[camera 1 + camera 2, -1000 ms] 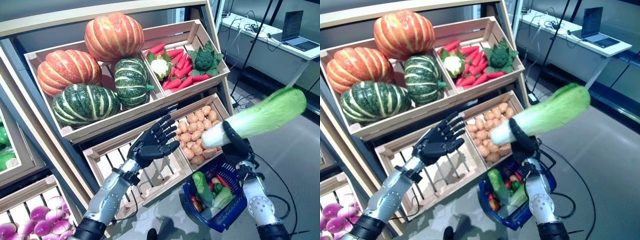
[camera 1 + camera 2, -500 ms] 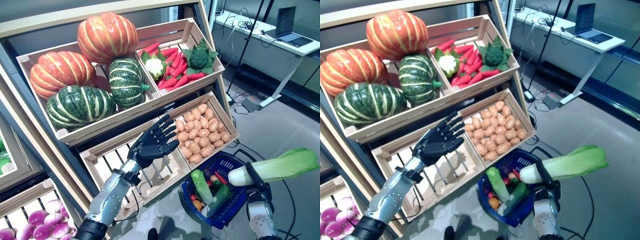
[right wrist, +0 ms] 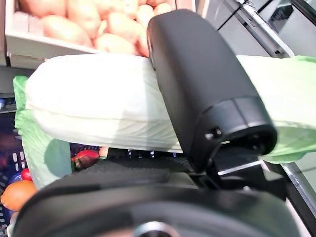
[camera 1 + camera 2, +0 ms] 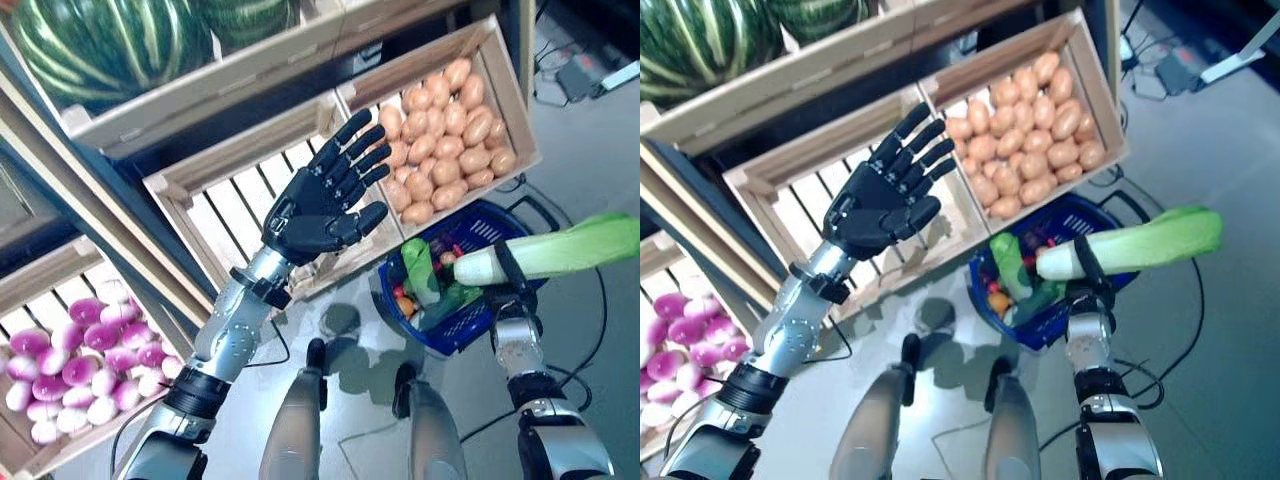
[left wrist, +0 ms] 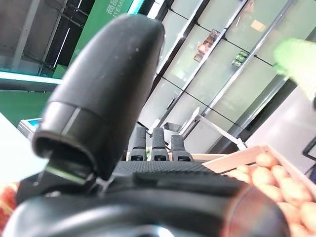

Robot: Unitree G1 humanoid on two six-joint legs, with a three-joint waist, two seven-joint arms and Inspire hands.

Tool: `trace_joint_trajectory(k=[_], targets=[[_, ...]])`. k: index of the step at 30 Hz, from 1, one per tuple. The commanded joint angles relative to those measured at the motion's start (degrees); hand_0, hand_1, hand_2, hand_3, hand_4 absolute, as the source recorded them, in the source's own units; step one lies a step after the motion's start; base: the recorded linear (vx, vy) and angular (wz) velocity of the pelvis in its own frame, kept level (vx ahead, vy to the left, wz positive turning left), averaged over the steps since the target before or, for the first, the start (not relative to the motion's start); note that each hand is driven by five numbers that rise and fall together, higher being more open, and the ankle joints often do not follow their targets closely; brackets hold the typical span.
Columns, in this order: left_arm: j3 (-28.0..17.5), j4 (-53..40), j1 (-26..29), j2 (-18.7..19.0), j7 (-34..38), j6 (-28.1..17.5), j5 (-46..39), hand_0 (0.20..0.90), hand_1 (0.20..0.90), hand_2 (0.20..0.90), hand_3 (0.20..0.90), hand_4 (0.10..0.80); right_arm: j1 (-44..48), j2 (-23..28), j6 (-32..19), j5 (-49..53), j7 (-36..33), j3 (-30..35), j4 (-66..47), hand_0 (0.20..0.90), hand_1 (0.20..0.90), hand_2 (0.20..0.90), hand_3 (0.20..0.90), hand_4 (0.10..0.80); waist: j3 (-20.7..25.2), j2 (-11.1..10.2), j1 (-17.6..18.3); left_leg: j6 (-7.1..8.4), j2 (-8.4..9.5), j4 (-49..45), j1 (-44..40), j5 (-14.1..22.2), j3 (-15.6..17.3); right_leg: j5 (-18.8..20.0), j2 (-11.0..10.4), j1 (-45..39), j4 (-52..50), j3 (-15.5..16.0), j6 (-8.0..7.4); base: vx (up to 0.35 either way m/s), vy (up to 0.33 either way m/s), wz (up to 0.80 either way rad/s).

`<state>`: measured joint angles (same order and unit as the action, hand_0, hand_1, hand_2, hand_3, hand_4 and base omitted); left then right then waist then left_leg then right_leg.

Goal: Put vegetables into the basket

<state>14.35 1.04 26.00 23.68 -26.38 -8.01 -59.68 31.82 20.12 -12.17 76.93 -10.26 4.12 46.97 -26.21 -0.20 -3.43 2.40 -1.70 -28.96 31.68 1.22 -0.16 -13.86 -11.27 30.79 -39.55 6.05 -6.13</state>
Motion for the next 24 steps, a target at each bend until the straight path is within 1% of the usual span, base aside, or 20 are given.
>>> trace_joint_trajectory(k=[1,3,5,7,8,9,12,15,17,18,20,22,24], targets=[[-2.35,-6.19,6.10,-4.12,-7.11,-8.26,-5.88,0.900,0.900,0.900,0.900,0.800,5.02,7.41,-0.54,-4.36,6.02,0.34,1.41,0.300,0.300,0.300,0.300,0.400,3.26,0.64,-0.76,-0.24,2.20,-13.50,3.96,12.02,-0.01,-1.20,1.42,1.95,-7.42,0.33,5.32,-0.084,0.030,0.04],[-2.64,-6.41,7.26,-4.55,-7.61,-8.83,-7.26,0.900,0.900,0.900,0.900,0.800,6.80,8.37,0.98,-7.98,5.89,-0.75,3.84,0.300,0.300,0.300,0.300,0.400,2.90,0.97,-0.89,-0.29,2.48,-17.57,6.36,13.69,0.13,-2.53,1.07,4.44,-11.07,-0.04,5.70,-0.049,0.029,0.06],[-2.77,-6.36,8.88,-5.30,-8.41,-9.21,-7.83,0.900,0.900,0.900,0.900,0.800,9.42,9.86,3.30,-10.84,6.40,-1.98,7.17,0.300,0.300,0.300,0.300,0.400,2.17,1.43,-1.04,-0.69,2.41,-22.14,9.15,15.15,0.10,-3.78,0.80,8.17,-15.88,-0.65,6.16,-0.052,0.035,0.06],[-2.19,-7.17,9.63,-5.37,-8.87,-9.97,-8.14,0.900,0.900,0.900,0.900,0.800,10.28,10.40,4.46,-12.30,6.79,-2.61,8.23,0.300,0.300,0.300,0.300,0.400,1.63,1.71,-1.03,-0.58,2.85,-24.99,11.07,16.01,-0.32,-4.26,0.87,10.26,-18.16,-1.30,6.23,-0.046,0.023,0.04],[-1.89,-7.58,10.02,-5.30,-8.86,-10.47,-8.44,0.900,0.900,0.900,0.900,0.800,10.61,10.61,5.16,-13.10,6.82,-3.34,8.63,0.300,0.300,0.300,0.300,0.400,1.41,1.81,-1.08,-0.80,3.01,-26.12,11.88,16.41,-0.45,-4.43,0.86,11.23,-19.10,-1.59,6.32,-0.039,0.015,0.00],[-1.80,-7.71,10.14,-5.24,-9.02,-10.63,-8.65,0.900,0.900,0.900,0.900,0.800,10.85,10.82,5.29,-13.24,6.52,-3.59,8.71,0.300,0.300,0.300,0.300,0.400,1.34,1.84,-1.11,-0.87,3.06,-26.65,12.29,16.57,-0.46,-4.54,0.85,11.61,-19.45,-1.66,6.36,-0.045,0.014,-0.02],[-1.53,-8.86,11.52,-4.99,-10.11,-12.29,-9.58,0.900,0.900,0.900,0.900,0.800,13.05,12.09,7.03,-15.59,5.82,-5.25,10.41,0.300,0.300,0.300,0.300,0.400,0.80,2.37,-1.27,-1.79,3.36,-30.11,14.86,17.89,-0.48,-5.54,0.71,14.63,-22.54,-2.30,6.73,-0.032,0.013,0.00],[-1.83,-9.55,12.58,-4.97,-9.79,-12.75,-10.50,0.900,0.900,0.900,0.900,0.800,14.39,12.01,8.65,-19.24,4.61,-6.60,12.20,0.300,0.300,0.300,0.300,0.400,0.57,2.62,-1.40,-1.95,3.53,-32.63,16.32,18.66,-0.34,-6.34,0.58,16.52,-25.22,-2.58,6.92,0.017,0.010,0.05],[-1.89,-10.25,13.16,-5.07,-9.41,-13.00,-10.83,0.900,0.900,0.900,0.900,0.800,14.98,12.01,8.56,-22.98,3.07,-7.41,13.30,0.300,0.300,0.300,0.300,0.400,0.11,2.81,-1.40,-2.16,3.54,-34.18,17.43,19.05,-0.38,-6.83,0.44,17.69,-26.75,-2.82,7.09,0.056,0.000,0.05],[-1.57,-10.65,13.25,-5.02,-9.62,-13.61,-10.93,0.900,0.900,0.900,0.900,0.800,15.45,12.12,9.02,-25.27,2.18,-8.21,13.68,0.300,0.300,0.300,0.300,0.400,-0.07,2.95,-1.49,-2.11,3.69,-35.09,17.68,20.06,-0.65,-7.81,0.58,17.97,-27.73,-3.18,6.81,0.070,-0.002,0.02],[-1.23,-11.62,13.63,-5.02,-9.36,-14.22,-10.65,0.900,0.900,0.900,0.900,0.800,16.65,12.46,10.09,-29.02,-0.07,-9.96,13.98,0.300,0.300,0.300,0.300,0.400,-0.56,3.25,-1.66,-2.41,3.82,-36.58,19.12,20.57,-0.69,-8.43,0.51,19.51,-29.47,-3.51,6.73,0.036,0.000,0.01],[-0.73,-12.63,14.18,-5.07,-9.36,-14.52,-10.38,0.900,0.900,0.900,0.900,0.800,18.25,12.82,11.30,-30.16,-0.48,-12.16,13.84,0.300,0.300,0.300,0.300,0.400,-1.07,3.55,-1.94,-2.70,4.09,-37.58,20.76,20.57,-0.65,-8.72,0.43,21.37,-31.13,-3.60,6.77,-0.011,-0.004,0.02],[-0.59,-12.66,14.53,-5.20,-9.42,-14.48,-10.80,0.900,0.900,0.900,0.900,0.800,19.29,12.99,11.82,-29.78,-0.14,-13.04,14.15,0.300,0.300,0.300,0.300,0.400,-1.33,3.64,-1.95,-2.64,4.11,-38.69,21.90,20.53,-0.81,-8.84,0.38,22.46,-32.34,-3.70,6.79,-0.026,-0.034,0.11]])
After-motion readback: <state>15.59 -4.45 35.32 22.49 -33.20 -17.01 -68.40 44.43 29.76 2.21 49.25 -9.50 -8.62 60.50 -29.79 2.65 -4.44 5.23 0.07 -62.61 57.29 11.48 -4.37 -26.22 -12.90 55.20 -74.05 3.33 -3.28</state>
